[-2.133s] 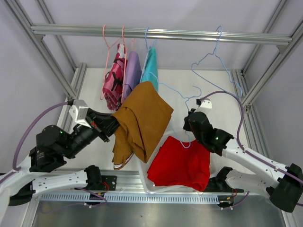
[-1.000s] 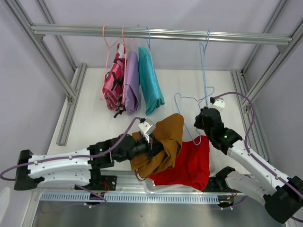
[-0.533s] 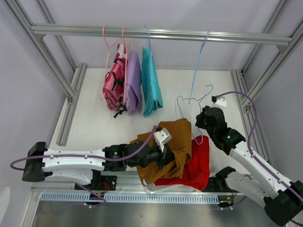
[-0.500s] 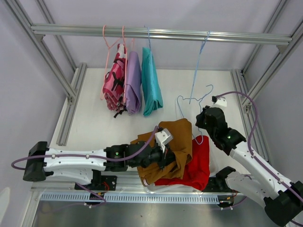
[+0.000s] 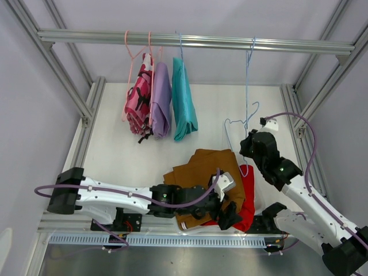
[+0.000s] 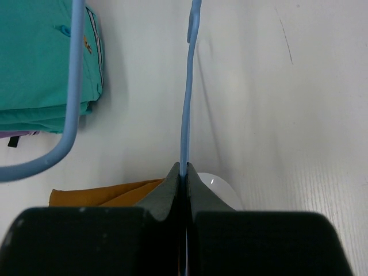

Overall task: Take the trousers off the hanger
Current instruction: Place the trousers in the bin, then place the hanger at the clothesline.

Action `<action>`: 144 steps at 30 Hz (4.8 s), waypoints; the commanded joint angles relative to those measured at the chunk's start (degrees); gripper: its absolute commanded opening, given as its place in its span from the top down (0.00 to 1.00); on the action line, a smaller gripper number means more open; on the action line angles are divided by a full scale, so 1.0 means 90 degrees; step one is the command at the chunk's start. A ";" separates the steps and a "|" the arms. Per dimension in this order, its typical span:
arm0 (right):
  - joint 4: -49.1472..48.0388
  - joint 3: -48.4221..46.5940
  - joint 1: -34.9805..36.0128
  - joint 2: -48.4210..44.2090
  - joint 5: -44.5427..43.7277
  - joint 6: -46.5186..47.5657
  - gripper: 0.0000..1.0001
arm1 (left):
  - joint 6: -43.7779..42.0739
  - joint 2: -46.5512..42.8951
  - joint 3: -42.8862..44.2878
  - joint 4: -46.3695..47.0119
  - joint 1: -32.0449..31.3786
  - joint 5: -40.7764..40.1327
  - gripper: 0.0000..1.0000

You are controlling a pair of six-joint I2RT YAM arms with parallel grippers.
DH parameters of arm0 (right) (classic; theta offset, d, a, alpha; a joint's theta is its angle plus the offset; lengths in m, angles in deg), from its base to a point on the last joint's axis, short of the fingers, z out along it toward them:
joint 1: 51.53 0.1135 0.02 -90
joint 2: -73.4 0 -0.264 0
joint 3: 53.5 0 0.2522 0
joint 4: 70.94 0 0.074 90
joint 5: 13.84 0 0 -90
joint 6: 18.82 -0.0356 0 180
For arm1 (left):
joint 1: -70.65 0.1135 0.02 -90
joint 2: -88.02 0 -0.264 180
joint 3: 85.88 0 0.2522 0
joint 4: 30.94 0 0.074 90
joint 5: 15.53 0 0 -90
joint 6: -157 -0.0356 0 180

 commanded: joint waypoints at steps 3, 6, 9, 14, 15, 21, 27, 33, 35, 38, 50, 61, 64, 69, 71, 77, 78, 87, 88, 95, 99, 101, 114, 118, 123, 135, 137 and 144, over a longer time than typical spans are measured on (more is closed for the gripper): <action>0.0004 -0.0046 -0.0044 -0.0192 0.0130 0.0090 1.00 | -0.0133 -0.1043 0.0202 -0.0398 -0.0110 -0.0721 0.01; -0.0074 0.0052 -0.0044 -0.0222 0.0189 0.0061 1.00 | -0.0133 -0.1543 0.0055 -0.0670 -0.0110 -0.1034 0.01; -0.0132 0.0130 -0.0054 -0.0222 0.0247 0.0003 1.00 | 0.0110 -0.1954 -0.0023 -0.1120 -0.0110 -0.1600 0.00; -0.0201 0.0237 -0.0054 -0.0231 0.0296 -0.0046 1.00 | 0.0569 -0.1750 -0.0160 -0.1618 0.0036 -0.2393 0.00; -0.0201 0.0257 -0.0044 -0.0241 0.0296 -0.0056 1.00 | 0.0657 -0.1653 -0.0199 -0.1649 0.0104 -0.2403 0.00; -0.0259 0.0560 -0.0054 -0.0485 0.0374 -0.0047 1.00 | 0.1399 -0.0608 -0.0637 -0.1396 0.0397 -0.2549 0.01; -0.0191 0.0862 -0.0063 -0.0651 0.0306 -0.0008 1.00 | 0.2424 0.1379 -0.0365 -0.1590 0.0437 -0.2170 0.01; -0.0133 0.0931 -0.0102 -0.0768 0.0296 0.0061 1.00 | 0.2943 0.2860 0.0250 -0.1912 0.0203 -0.1670 0.01; -0.0142 0.0902 -0.0112 -0.0749 0.0345 0.0080 1.00 | 0.2953 0.2714 0.0357 -0.2137 0.0154 -0.1816 0.01; -0.0162 0.0863 -0.0122 -0.0739 0.0394 0.0061 1.00 | 0.2904 0.2295 0.0455 -0.2604 0.0085 -0.2177 0.01; 0.0404 0.0258 -0.0132 -0.0915 -0.0035 0.0139 1.00 | 0.2145 -0.0329 0.1305 -0.4461 -0.0218 -0.2843 0.01; 0.1195 -0.0152 -0.0288 -0.1344 -0.1022 0.0081 1.00 | 0.0142 -0.1787 0.2174 -0.4774 0.0142 -0.3204 0.01; 0.1274 -0.0445 -0.0308 -0.1354 -0.1051 0.0148 1.00 | -0.0259 -0.2119 0.2087 -0.4433 0.0864 -0.2738 0.01; 0.1215 -0.0962 -0.0327 -0.1121 -0.0856 0.0529 1.00 | -0.0816 -0.2375 0.1802 -0.3631 0.2797 -0.1448 0.00; 0.1138 -0.1090 -0.0337 -0.1071 -0.0710 0.0675 1.00 | -0.0914 -0.2132 0.1930 -0.3573 0.3537 -0.0949 0.00; 0.1244 -0.1958 -0.0386 -0.0466 -0.0514 0.1515 1.00 | -0.0651 -0.1603 0.1921 -0.3456 0.4975 0.0727 0.01; 0.1245 -0.2066 -0.0386 -0.0417 -0.0524 0.1603 1.00 | -0.0641 -0.1555 0.1881 -0.3426 0.5084 0.0858 0.01; 0.1313 -0.3160 -0.0542 0.0286 -0.0788 0.2424 1.00 | -0.0289 -0.2110 0.1286 -0.2977 0.6539 0.2333 0.01; 0.1313 -0.3238 -0.0581 0.0344 -0.0759 0.2463 1.00 | -0.0250 -0.2149 0.1256 -0.2948 0.6656 0.2430 0.01; 0.1078 -0.3668 -0.0688 0.0579 -0.0573 0.2756 1.00 | -0.0055 -0.2130 0.1159 -0.2831 0.7779 0.2957 0.01; 0.1020 -0.3971 -0.0776 0.0784 -0.0514 0.2873 1.00 | 0.0023 -0.2033 0.1120 -0.2694 0.8073 0.3359 0.01; 0.1010 -0.4117 -0.0844 0.0930 -0.0534 0.2932 1.00 | 0.0033 -0.2042 0.1139 -0.2674 0.8141 0.3408 0.01; 0.0854 -0.4956 -0.1030 0.1448 -0.0417 0.3078 1.00 | 0.0131 -0.2062 0.1080 -0.2548 0.8347 0.3681 0.00; 0.0873 -0.5289 -0.1089 0.1692 -0.0436 0.3186 1.00 | 0.0170 -0.2081 0.1051 -0.2518 0.8405 0.3779 0.01; 0.0834 -0.5611 -0.1128 0.1956 -0.0290 0.3167 1.00 | 0.0199 -0.2033 0.1022 -0.2489 0.8425 0.3857 0.01; 0.1029 -0.5553 -0.1138 0.1595 -0.0348 0.3156 1.00 | 0.0414 -0.1964 0.0953 -0.2323 0.8659 0.4276 0.01; 0.1146 -0.5689 -0.1128 0.1527 -0.0348 0.3186 1.00 | 0.0424 -0.1955 0.0944 -0.2303 0.8669 0.4306 0.00; 0.1430 -0.5866 -0.1138 0.1419 -0.0397 0.3215 1.00 | 0.0434 -0.1994 0.0895 -0.2264 0.8689 0.4345 0.01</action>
